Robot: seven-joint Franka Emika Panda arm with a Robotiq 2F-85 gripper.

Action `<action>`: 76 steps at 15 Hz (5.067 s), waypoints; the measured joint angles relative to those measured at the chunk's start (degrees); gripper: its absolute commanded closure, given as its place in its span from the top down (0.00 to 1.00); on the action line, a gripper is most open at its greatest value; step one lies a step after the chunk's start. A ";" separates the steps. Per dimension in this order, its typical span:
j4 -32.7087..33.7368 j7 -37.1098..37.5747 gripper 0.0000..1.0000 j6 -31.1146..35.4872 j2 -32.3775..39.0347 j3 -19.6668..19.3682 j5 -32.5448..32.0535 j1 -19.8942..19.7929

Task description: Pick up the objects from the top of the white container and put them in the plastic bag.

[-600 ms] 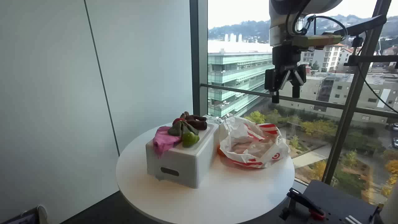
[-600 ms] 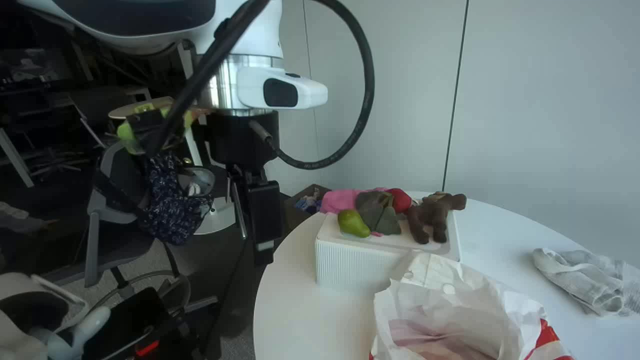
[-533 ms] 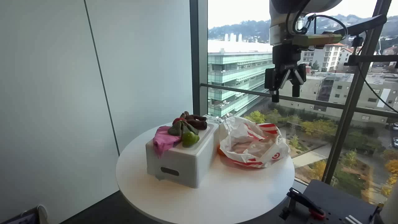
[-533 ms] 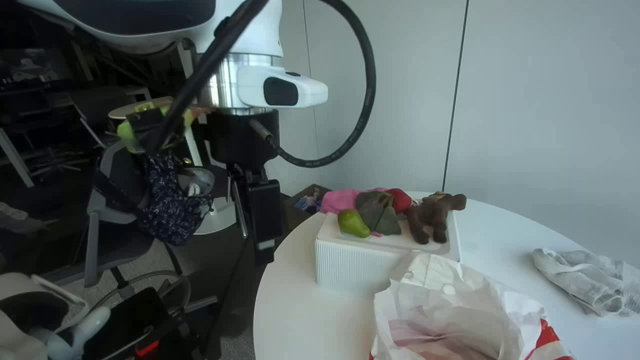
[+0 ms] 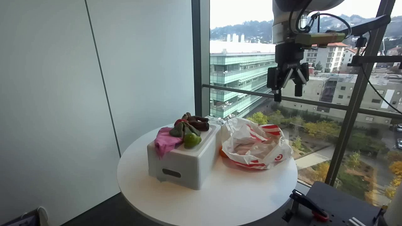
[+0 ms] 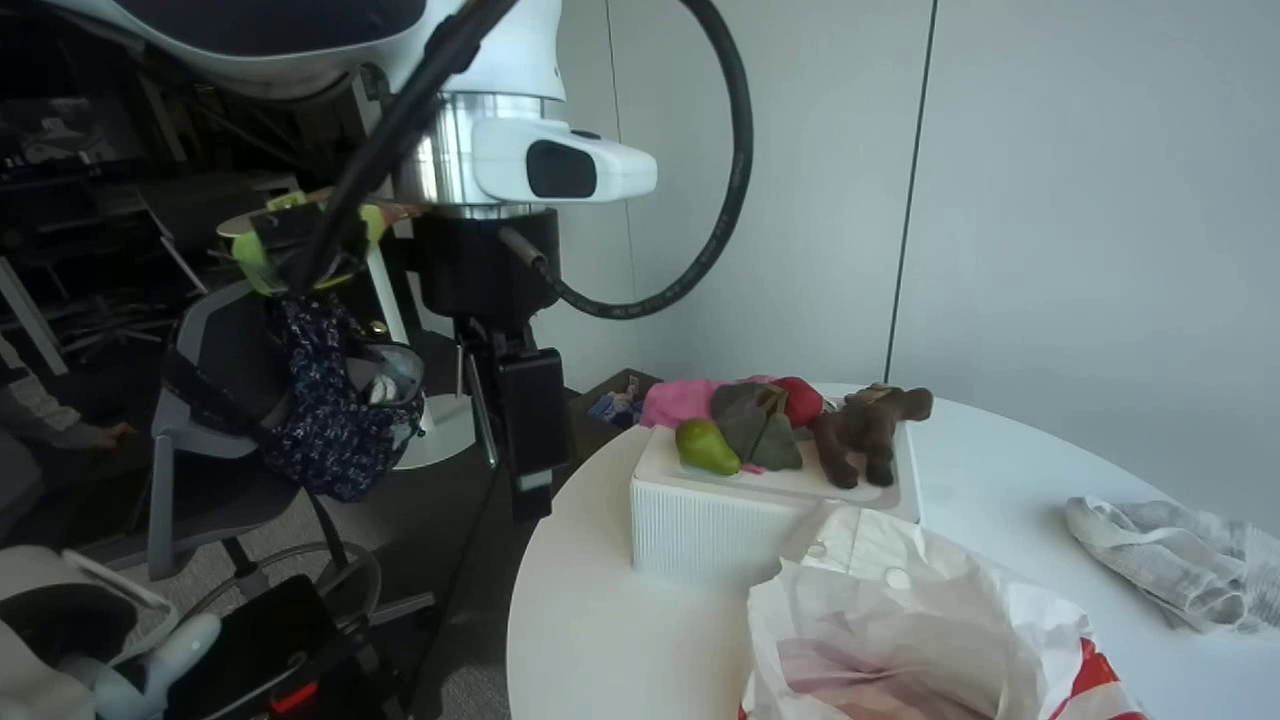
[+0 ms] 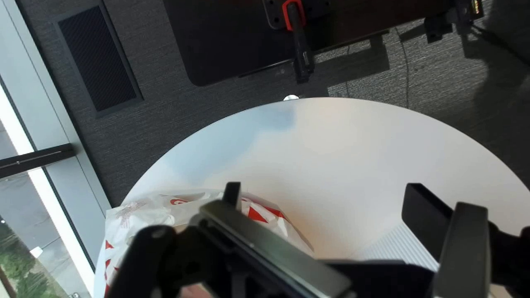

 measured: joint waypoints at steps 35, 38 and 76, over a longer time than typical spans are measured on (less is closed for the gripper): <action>24.38 46.37 1.00 51.24 57.47 -7.91 -7.14 30.02; 24.38 47.99 1.00 52.36 58.26 -8.04 -10.85 30.31; 23.23 53.00 0.51 49.71 62.15 -11.27 -43.71 8.01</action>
